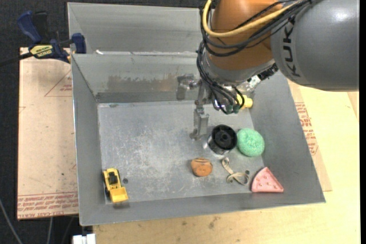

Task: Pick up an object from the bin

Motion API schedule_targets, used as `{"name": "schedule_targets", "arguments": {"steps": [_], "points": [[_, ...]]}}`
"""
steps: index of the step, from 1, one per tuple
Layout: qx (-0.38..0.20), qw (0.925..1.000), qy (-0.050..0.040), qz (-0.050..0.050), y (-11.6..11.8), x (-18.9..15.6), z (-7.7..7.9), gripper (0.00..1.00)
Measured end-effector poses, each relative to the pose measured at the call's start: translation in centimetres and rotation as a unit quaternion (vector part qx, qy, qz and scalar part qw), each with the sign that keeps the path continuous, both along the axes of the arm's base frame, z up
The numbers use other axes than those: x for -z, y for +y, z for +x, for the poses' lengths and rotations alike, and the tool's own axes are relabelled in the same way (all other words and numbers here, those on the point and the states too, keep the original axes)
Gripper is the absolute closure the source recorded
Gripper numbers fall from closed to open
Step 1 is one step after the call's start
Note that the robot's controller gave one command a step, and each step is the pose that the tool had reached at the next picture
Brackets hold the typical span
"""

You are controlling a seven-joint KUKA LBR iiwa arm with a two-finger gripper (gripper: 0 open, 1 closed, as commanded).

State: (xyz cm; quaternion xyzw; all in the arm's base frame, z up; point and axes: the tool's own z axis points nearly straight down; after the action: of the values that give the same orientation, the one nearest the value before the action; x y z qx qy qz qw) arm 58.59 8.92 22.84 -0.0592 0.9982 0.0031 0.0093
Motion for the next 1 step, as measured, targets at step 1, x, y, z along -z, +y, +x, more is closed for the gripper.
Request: {"name": "schedule_targets", "arguments": {"steps": [1], "points": [[0.003, 0.9999, 0.0105, -0.003, -6.15, 2.17, 1.41, 0.00]]}}
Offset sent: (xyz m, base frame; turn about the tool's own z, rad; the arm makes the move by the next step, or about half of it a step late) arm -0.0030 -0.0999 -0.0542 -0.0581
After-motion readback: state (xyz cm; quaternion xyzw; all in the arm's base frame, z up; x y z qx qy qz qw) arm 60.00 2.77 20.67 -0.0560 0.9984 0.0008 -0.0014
